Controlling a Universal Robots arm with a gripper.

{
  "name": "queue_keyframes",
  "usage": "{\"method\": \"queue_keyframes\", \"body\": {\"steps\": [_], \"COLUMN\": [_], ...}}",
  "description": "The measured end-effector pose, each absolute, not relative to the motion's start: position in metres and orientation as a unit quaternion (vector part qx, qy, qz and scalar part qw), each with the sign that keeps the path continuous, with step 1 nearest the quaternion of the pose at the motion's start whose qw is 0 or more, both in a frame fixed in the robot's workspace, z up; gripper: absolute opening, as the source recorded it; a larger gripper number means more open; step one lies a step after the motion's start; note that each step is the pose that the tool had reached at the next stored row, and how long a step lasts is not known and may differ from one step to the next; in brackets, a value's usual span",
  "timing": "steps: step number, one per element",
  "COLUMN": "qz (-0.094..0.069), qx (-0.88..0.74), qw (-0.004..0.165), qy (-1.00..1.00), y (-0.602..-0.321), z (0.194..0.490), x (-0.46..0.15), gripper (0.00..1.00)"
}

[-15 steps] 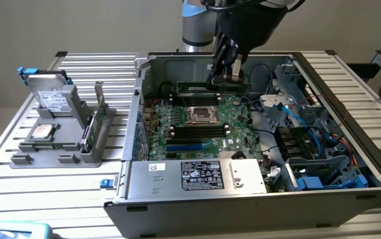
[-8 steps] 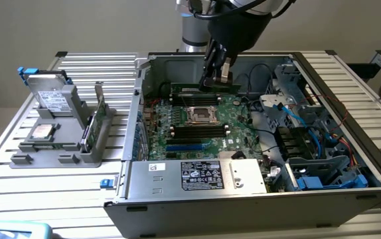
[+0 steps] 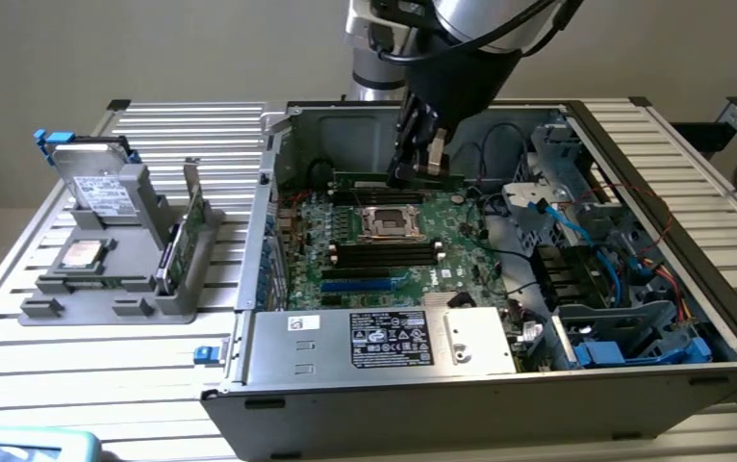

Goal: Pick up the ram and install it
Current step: 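Pick up the ram and move it above insertion slot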

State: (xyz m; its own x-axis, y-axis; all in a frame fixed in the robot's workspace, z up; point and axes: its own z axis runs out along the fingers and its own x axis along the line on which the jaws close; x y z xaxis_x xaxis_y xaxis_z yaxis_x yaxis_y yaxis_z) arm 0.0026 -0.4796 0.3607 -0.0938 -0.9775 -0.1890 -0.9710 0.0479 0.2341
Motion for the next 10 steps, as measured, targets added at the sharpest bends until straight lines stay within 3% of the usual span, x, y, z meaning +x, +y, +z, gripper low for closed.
{"method": "queue_keyframes", "body": {"steps": [10], "qz": [-0.152], "qx": [0.669], "qw": [0.01], "qy": [-0.728], "y": [-0.475], "z": [0.343], "x": [0.017], "gripper": [0.15]}}
